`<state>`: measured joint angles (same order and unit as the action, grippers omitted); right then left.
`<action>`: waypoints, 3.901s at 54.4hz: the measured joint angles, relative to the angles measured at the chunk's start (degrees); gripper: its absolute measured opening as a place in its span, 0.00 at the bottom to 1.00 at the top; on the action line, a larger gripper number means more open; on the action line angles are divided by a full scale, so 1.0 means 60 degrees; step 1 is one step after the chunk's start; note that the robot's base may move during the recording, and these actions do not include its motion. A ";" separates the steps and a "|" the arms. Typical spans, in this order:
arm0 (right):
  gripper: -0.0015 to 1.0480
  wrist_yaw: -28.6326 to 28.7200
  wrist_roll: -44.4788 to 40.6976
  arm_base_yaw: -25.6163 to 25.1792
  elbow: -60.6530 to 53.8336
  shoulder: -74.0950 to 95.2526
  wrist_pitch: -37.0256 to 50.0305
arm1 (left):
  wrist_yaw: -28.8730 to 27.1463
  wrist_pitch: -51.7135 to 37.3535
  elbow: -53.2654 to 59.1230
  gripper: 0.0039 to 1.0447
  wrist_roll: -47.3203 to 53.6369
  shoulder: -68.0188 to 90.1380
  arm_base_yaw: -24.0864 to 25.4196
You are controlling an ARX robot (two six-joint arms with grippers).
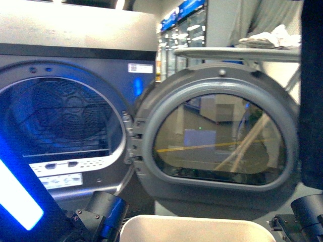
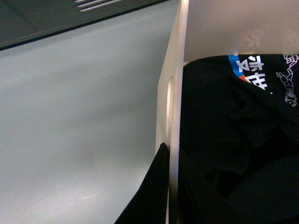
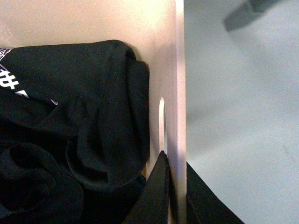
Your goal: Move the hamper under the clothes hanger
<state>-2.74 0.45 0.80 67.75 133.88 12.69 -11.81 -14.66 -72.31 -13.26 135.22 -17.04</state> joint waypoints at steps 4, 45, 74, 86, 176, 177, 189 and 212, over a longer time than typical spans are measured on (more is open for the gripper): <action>0.03 0.0040 -0.0004 0.0000 -0.0004 0.0000 0.0000 | -0.0058 0.0000 0.0004 0.04 0.0000 0.0000 -0.0007; 0.03 0.0113 0.0000 0.0135 -0.0004 -0.0025 0.0000 | -0.0168 0.0004 0.0018 0.04 0.0000 -0.0018 0.0142; 0.03 0.0146 0.0000 0.0164 -0.0011 -0.0033 0.0000 | -0.0189 0.0004 0.0018 0.04 0.0000 -0.0051 0.0182; 0.03 -0.0047 -0.0004 -0.0095 -0.0033 -0.0051 0.0000 | 0.0080 0.0000 0.0007 0.04 0.0000 -0.0051 -0.0102; 0.03 -0.0142 -0.0011 -0.0124 -0.0036 -0.0062 0.0000 | 0.0135 0.0004 0.0018 0.04 -0.0004 -0.0055 -0.0160; 0.03 -0.0138 -0.0007 -0.0127 -0.0036 -0.0062 0.0000 | 0.0135 0.0004 0.0018 0.04 -0.0004 -0.0055 -0.0164; 0.03 0.0095 -0.0015 0.0025 -0.0036 -0.0062 0.0000 | -0.0131 0.0004 0.0018 0.04 -0.0007 -0.0055 0.0033; 0.03 0.0106 -0.0007 0.0204 -0.0036 -0.0062 0.0000 | -0.0197 0.0004 0.0018 0.04 0.0000 -0.0055 0.0186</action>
<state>-2.11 0.40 2.02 67.53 133.51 12.69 -12.99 -14.63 -72.20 -13.26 134.89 -15.92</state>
